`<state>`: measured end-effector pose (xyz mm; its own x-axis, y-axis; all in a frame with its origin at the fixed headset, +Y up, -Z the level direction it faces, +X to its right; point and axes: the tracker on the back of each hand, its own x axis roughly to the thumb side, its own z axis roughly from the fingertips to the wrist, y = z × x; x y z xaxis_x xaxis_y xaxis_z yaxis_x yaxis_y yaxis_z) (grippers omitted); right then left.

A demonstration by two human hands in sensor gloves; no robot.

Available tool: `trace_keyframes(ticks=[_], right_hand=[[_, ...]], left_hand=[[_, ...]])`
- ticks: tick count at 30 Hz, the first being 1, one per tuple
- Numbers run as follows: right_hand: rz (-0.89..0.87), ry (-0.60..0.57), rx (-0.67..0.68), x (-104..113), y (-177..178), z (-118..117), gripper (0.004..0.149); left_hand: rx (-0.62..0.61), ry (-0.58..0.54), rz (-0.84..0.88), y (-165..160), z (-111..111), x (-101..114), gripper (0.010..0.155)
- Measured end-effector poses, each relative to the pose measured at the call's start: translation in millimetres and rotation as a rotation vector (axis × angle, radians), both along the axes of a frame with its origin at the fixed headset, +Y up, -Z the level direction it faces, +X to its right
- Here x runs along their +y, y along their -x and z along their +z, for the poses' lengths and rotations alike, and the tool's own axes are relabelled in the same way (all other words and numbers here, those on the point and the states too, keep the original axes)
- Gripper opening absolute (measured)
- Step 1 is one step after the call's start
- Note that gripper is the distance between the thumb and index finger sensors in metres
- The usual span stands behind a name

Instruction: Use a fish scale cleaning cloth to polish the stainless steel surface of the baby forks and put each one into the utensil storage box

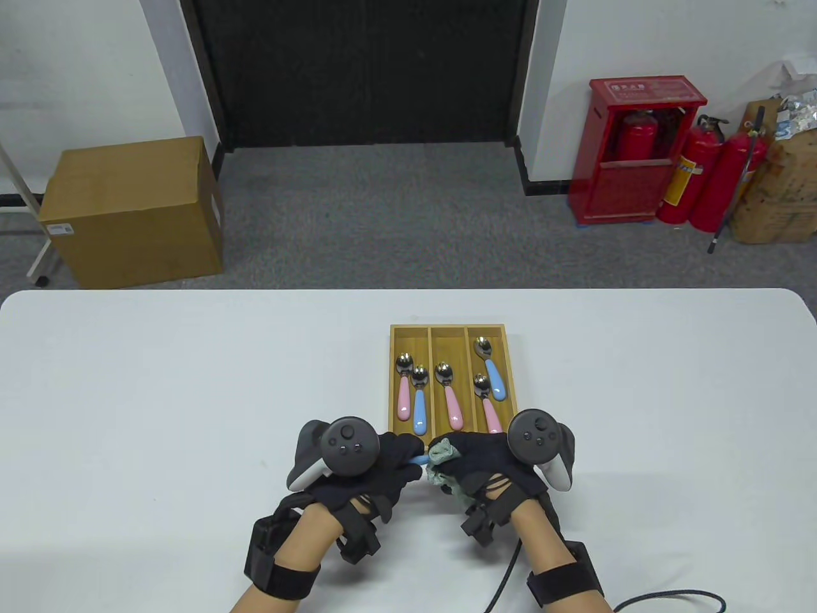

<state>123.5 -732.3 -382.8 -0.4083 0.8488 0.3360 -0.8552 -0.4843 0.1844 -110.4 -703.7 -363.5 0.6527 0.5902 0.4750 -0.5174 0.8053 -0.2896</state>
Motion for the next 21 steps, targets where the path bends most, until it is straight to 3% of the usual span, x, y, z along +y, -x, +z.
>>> trace_keyframes(ticks=[8, 17, 21], right_hand=[[-0.034, -0.003, -0.072, 3, -11, -1, 0.043], [0.003, 0.080, 0.202, 3, -1, -4, 0.045], [0.004, 0.077, 0.218, 2, 1, -4, 0.046]], left_hand=[[-0.006, 0.018, 0.026, -1, 0, 1, 0.052], [-0.078, 0.016, -0.007, -1, 1, 7, 0.050], [-0.081, 0.015, -0.006, -1, 2, 6, 0.050]])
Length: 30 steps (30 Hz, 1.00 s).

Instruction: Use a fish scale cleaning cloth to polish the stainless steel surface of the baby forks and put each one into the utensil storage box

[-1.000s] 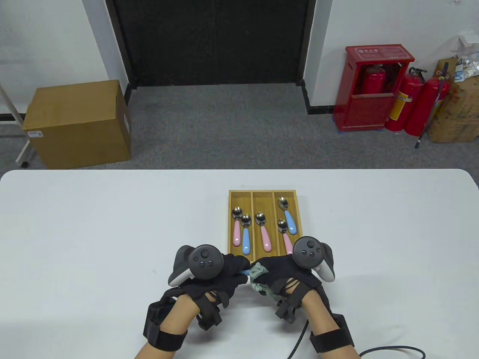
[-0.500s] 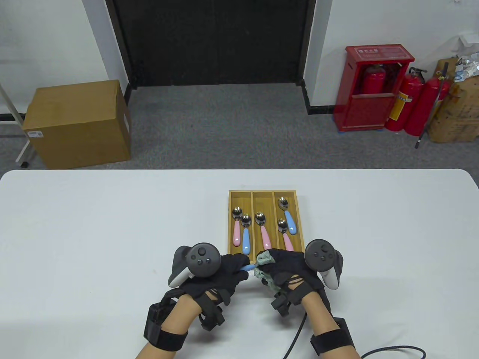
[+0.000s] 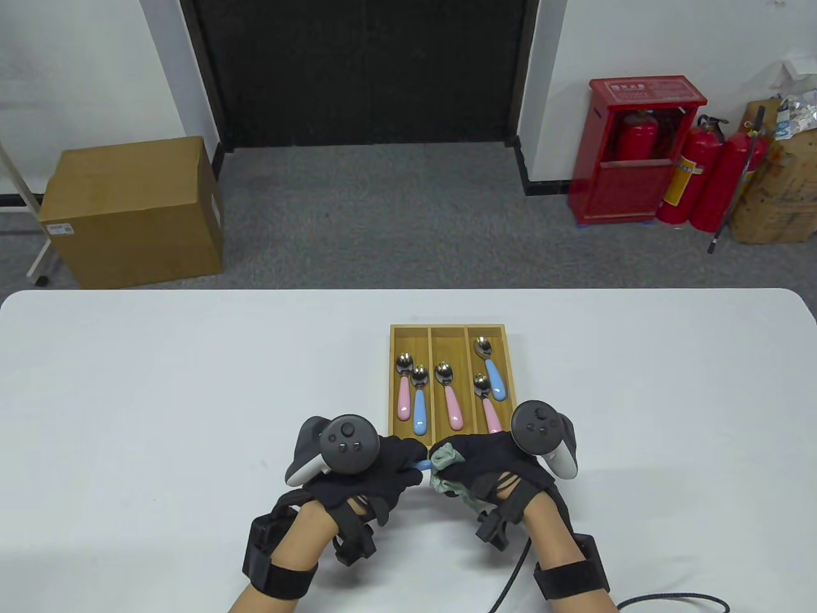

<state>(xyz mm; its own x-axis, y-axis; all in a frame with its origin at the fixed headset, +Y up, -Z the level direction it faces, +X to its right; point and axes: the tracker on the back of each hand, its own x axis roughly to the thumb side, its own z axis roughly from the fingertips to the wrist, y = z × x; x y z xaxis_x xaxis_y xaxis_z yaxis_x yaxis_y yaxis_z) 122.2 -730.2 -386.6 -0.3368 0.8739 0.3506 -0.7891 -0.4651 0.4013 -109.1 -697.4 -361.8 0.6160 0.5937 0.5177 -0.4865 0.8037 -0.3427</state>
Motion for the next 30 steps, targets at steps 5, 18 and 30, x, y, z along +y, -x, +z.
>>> trace_keyframes(ticks=[5, 18, 30], right_hand=[[0.056, -0.070, -0.161, 5, -1, 3, 0.045], [0.079, -0.020, -0.387, 1, -23, 3, 0.040], [-0.102, 0.054, -0.517, 1, -62, -1, 0.041]], left_hand=[[0.030, -0.006, -0.001, 1, 0, 0, 0.050], [0.100, 0.030, -0.034, -1, 2, 0, 0.054], [0.436, 0.187, -0.100, 14, -48, -1, 0.060]])
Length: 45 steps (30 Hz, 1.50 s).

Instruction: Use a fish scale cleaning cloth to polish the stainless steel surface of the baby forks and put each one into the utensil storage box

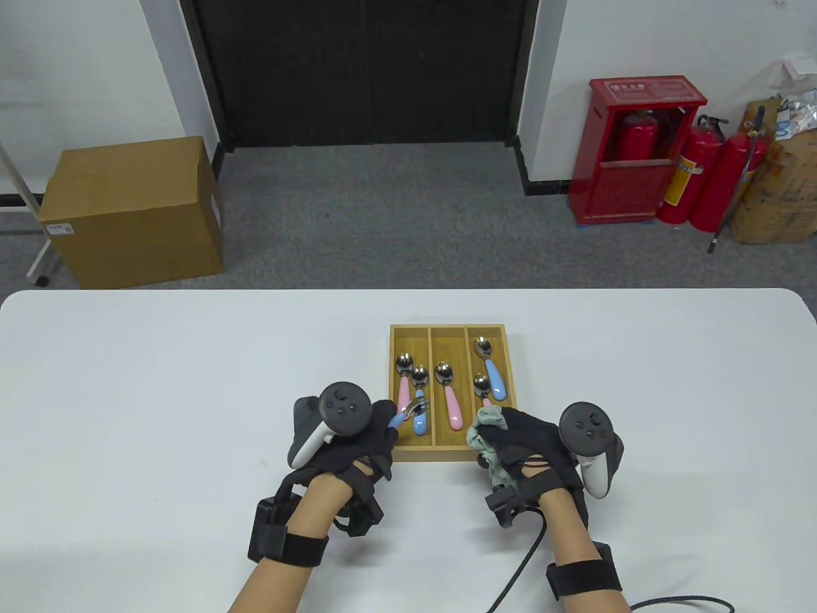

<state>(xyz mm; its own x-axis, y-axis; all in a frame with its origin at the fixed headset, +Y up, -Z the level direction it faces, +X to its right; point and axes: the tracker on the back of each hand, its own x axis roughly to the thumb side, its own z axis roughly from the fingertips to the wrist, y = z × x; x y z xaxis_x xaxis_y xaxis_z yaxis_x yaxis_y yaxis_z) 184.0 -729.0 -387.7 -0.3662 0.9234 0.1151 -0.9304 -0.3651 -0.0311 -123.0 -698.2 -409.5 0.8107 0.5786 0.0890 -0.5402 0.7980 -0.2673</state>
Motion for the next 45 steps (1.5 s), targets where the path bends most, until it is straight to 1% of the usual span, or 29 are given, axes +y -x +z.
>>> trace_keyframes(ticks=[4, 7, 9, 13, 15, 18, 24, 29, 31, 34, 38, 40, 45], right_hand=[[-0.067, -0.001, -0.017, 1, -8, 0, 0.042], [-0.102, -0.001, -0.026, 1, -13, 0, 0.042], [-0.119, -0.002, -0.036, 1, -17, 0, 0.042], [-0.158, -0.002, -0.041, 0, -22, 0, 0.042], [-0.169, 0.000, -0.039, -1, -22, -1, 0.042], [-0.165, 0.005, -0.026, -4, -21, -2, 0.042], [-0.157, 0.013, -0.015, -6, -19, -2, 0.042], [-0.153, 0.017, -0.008, -6, -18, -1, 0.043], [-0.148, 0.020, 0.004, -7, -16, -1, 0.043], [-0.140, 0.024, 0.024, -7, -14, -2, 0.043], [-0.124, 0.019, 0.035, -7, -9, -2, 0.045], [-0.111, 0.015, 0.049, -6, -6, -3, 0.046], [-0.068, 0.019, 0.083, -6, 5, -3, 0.050]], left_hand=[[0.112, 0.050, -0.016, -7, -34, 3, 0.061], [0.190, 0.105, 0.000, -12, -57, -5, 0.061], [0.239, 0.133, 0.011, -15, -69, -12, 0.061], [0.300, 0.130, -0.023, -23, -83, -24, 0.060], [0.316, 0.146, -0.027, -27, -86, -29, 0.060], [0.331, 0.137, -0.044, -34, -90, -37, 0.059], [0.342, 0.141, -0.096, -44, -90, -45, 0.060], [0.322, 0.138, -0.090, -43, -90, -46, 0.061], [0.312, 0.120, -0.059, -40, -88, -44, 0.061], [0.293, 0.037, 0.000, -28, -81, -37, 0.062], [0.196, -0.096, 0.005, -1, -63, -21, 0.065], [0.135, -0.157, -0.049, 20, -47, -11, 0.067], [0.073, -0.206, -0.072, 65, -9, 3, 0.073]])
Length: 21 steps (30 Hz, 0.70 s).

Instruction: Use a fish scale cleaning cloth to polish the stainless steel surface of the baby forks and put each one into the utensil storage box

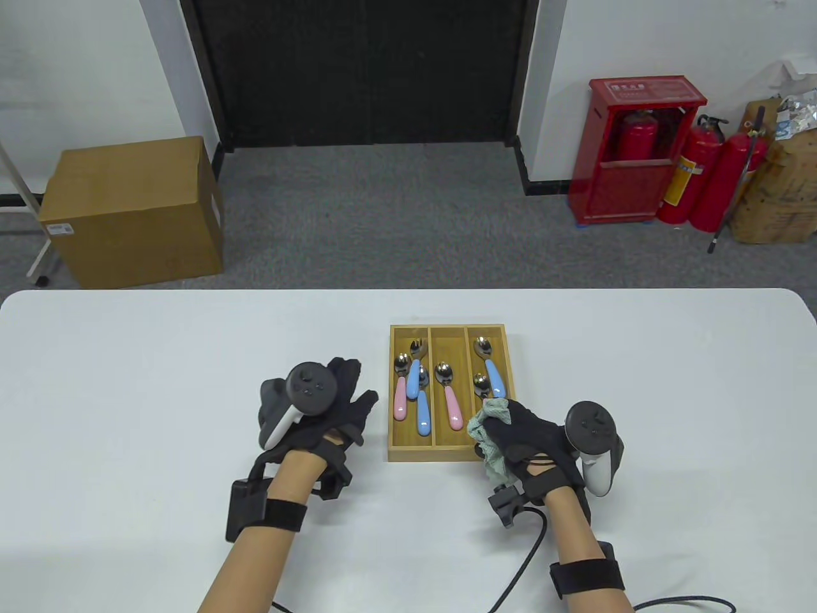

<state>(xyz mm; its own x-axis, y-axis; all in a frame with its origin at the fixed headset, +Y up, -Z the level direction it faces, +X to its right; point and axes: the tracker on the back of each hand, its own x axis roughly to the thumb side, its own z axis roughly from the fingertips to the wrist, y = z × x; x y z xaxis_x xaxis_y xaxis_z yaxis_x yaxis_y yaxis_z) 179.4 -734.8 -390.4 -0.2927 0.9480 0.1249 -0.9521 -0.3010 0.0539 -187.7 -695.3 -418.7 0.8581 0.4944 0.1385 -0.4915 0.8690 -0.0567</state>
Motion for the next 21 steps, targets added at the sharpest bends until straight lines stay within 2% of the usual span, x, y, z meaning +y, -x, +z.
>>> trace_keyframes(ticks=[6, 10, 12, 16, 21], right_hand=[[0.090, -0.010, 0.058, 1, 23, 2, 0.059], [0.153, -0.001, 0.122, 3, 38, 4, 0.062], [0.194, -0.005, 0.160, 6, 45, 6, 0.058], [0.269, -0.001, 0.245, 13, 64, 13, 0.051], [0.327, -0.019, 0.241, 16, 87, 23, 0.046]], left_hand=[[-0.060, -0.008, 0.009, 35, 46, -8, 0.081], [-0.070, -0.090, 0.063, 43, 69, -37, 0.083], [-0.099, -0.047, 0.005, 46, 72, -43, 0.083], [-0.083, -0.092, 0.035, 50, 74, -42, 0.082], [-0.120, -0.095, 0.011, 42, 78, -42, 0.081]])
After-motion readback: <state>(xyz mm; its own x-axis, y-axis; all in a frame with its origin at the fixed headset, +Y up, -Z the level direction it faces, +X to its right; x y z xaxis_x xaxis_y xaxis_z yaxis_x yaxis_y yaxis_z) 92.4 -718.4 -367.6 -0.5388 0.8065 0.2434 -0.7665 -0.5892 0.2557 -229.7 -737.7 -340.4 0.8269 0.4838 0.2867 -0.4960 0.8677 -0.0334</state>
